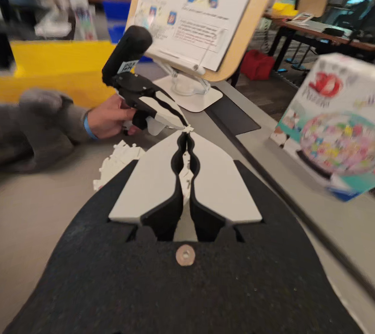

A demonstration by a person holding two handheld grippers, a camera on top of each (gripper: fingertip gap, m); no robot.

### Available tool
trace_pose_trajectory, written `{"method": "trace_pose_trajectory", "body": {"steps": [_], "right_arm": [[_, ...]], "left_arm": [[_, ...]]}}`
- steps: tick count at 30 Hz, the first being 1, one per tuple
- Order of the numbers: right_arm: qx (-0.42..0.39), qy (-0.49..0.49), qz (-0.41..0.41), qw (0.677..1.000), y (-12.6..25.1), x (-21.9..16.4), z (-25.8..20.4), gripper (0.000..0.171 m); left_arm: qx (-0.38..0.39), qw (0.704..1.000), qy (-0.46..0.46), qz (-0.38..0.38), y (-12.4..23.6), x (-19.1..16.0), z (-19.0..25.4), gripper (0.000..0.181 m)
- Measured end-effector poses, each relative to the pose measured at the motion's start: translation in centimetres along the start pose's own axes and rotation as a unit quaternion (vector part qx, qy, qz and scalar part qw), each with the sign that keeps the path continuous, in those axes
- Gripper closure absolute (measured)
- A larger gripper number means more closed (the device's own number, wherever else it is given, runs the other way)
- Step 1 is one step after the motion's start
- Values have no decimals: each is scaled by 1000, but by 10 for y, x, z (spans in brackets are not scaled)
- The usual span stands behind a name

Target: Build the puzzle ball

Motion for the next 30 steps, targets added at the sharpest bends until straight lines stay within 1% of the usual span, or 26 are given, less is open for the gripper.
{"method": "trace_pose_trajectory", "body": {"steps": [1, 3, 4, 5, 6, 8, 9, 10, 11, 13, 14, 15, 16, 17, 19, 24, 27, 30], "right_arm": [[-10, -20, 26, 999, 6, -16, -5, 171], [-64, -34, 47, 996, 20, -46, -15, 150], [-110, -29, 78, 990, 27, -54, -18, 161], [-136, -24, 116, 984, 30, -59, -22, 164], [-142, -2, 116, 983, 31, -62, -27, 162], [-196, 39, 95, 975, 40, -53, -24, 164], [-204, 70, 112, 970, 43, -48, -25, 164], [-206, 92, 124, 966, 42, -46, -26, 163], [-210, 100, 120, 965, 41, -47, -25, 164], [-196, 90, 93, 972, 35, -52, -26, 164], [-190, 83, 95, 974, 35, -54, -27, 164], [-184, 78, 99, 975, 34, -54, -28, 164], [-184, 76, 98, 975, 35, -55, -27, 164], [-185, 76, 98, 975, 36, -55, -25, 164], [-185, 76, 97, 975, 37, -56, -24, 164], [-171, 63, 98, 978, 35, -59, -21, 164], [-166, 56, 101, 979, 36, -60, -20, 164], [-165, 48, 101, 980, 37, -61, -18, 164]], "left_arm": [[11, 1000, 1, 6, 2, 0, 0, 168], [29, 999, 8, 14, 6, 0, 0, 162], [37, 999, 14, 16, 9, -1, 1, 161], [42, 999, 21, 21, 13, -2, 1, 161], [46, 998, 26, 29, 16, -2, 2, 161], [61, 997, 33, 40, 19, 0, -3, 161], [56, 997, 40, 42, 19, 0, -4, 160], [34, 997, 47, 45, 19, 2, -3, 160], [-2, 998, 53, 42, 20, 6, 0, 159], [-80, 995, 59, -6, 23, 14, 14, 159], [-107, 992, 57, -44, 23, 18, 22, 156], [-125, 987, 51, -85, 23, 21, 29, 147], [-132, 982, 40, -129, 21, 23, 35, 143], [-125, 976, 22, -178, 17, 22, 40, 142], [-87, 958, -21, -271, 7, 19, 44, 139], [-56, 936, -45, -346, -14, 23, 58, 146], [-39, 929, -64, -363, -19, 23, 57, 154], [-23, 920, -82, -383, -19, 18, 51, 155]]}}
Point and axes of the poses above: each gripper's, where its closed fingertips meet, y back along the fingers, x out of its top, z = x × y across the jaws, the point moved 5 cm from there along y, back along the fingers, and after that the axes turned 11 degrees about x, right-handed, at the moved point
